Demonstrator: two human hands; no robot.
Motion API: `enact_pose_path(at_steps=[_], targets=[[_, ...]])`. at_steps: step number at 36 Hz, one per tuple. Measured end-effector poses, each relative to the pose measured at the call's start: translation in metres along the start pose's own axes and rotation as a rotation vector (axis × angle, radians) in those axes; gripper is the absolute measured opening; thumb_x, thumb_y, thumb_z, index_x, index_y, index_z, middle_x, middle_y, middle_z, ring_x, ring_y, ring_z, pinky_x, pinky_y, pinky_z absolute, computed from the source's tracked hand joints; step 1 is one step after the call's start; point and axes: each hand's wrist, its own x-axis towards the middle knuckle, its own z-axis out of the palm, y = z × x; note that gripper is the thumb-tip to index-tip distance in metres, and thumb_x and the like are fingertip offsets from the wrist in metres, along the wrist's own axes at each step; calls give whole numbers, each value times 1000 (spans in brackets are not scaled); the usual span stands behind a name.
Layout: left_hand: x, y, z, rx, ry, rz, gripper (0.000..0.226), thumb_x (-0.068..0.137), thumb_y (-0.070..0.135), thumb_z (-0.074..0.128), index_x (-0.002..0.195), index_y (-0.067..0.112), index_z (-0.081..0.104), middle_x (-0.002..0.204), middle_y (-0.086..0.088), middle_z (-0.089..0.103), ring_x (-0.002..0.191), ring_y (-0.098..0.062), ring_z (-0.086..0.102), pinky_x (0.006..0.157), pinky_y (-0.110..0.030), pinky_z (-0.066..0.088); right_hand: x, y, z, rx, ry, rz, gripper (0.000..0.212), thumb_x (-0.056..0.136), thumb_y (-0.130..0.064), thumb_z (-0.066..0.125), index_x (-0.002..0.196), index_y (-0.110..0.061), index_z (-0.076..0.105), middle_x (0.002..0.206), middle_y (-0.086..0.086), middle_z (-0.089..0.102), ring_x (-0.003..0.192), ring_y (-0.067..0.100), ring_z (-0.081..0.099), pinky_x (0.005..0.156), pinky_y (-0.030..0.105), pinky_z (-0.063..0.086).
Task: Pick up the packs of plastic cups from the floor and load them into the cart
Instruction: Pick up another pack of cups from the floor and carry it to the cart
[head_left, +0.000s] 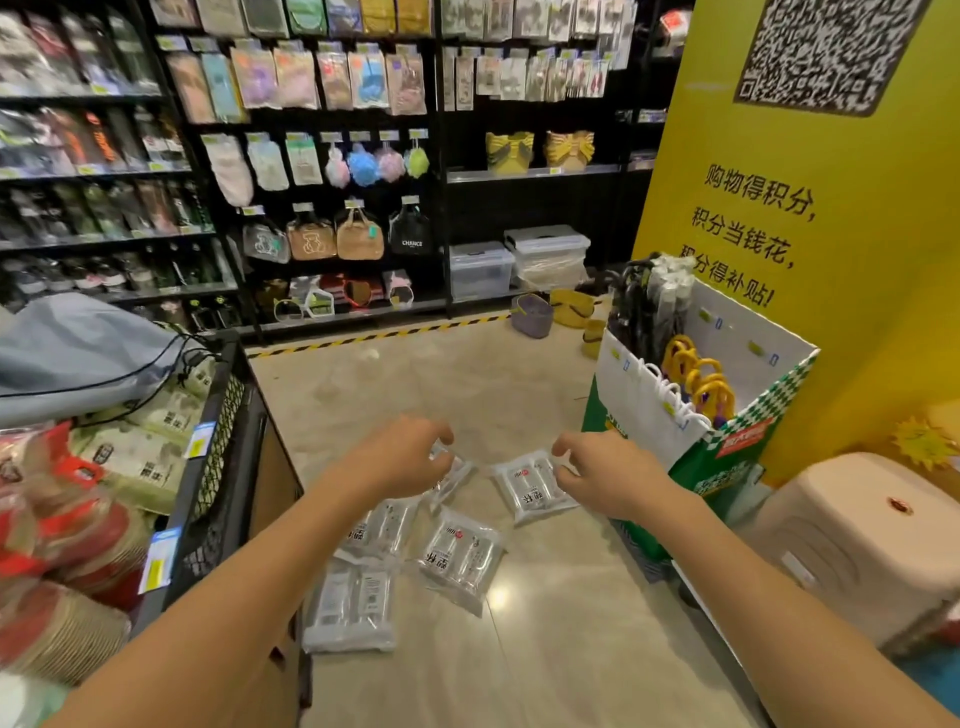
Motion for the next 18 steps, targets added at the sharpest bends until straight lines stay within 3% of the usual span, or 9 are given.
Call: enact_pose_path(at_steps=[6, 11, 15, 18], targets=[[42, -32, 5, -16, -43, -13, 39, 99, 38, 47, 133, 20, 55, 130, 1, 60, 113, -17, 58, 93, -35, 49, 52, -5, 7, 12, -33, 19, 42, 95, -44, 45, 132, -28, 53, 117, 2, 67, 100, 24, 63, 82, 43, 56], [83, -53, 9, -10, -60, -20, 38, 99, 29, 48, 135, 19, 54, 134, 0, 58, 114, -18, 59, 82, -25, 43, 107, -1, 15, 1, -42, -6, 41, 97, -42, 44, 135, -27, 53, 125, -2, 64, 107, 22, 62, 83, 39, 55], [129, -75, 12, -19, -64, -75, 38, 98, 32, 49, 134, 21, 54, 134, -2, 58, 118, -20, 57, 95, -36, 49, 166, 4, 23, -7, -51, -39, 41, 98, -40, 46, 136, -25, 53, 127, 0, 64, 112, 24, 61, 80, 33, 49], [166, -91, 13, -9, -63, -102, 39, 99, 33, 49, 135, 20, 54, 132, -1, 59, 117, -21, 57, 95, -37, 48, 211, 10, 30, 22, -36, -49, 41, 98, -37, 47, 137, -23, 53, 127, 2, 65, 114, 26, 60, 78, 33, 44]])
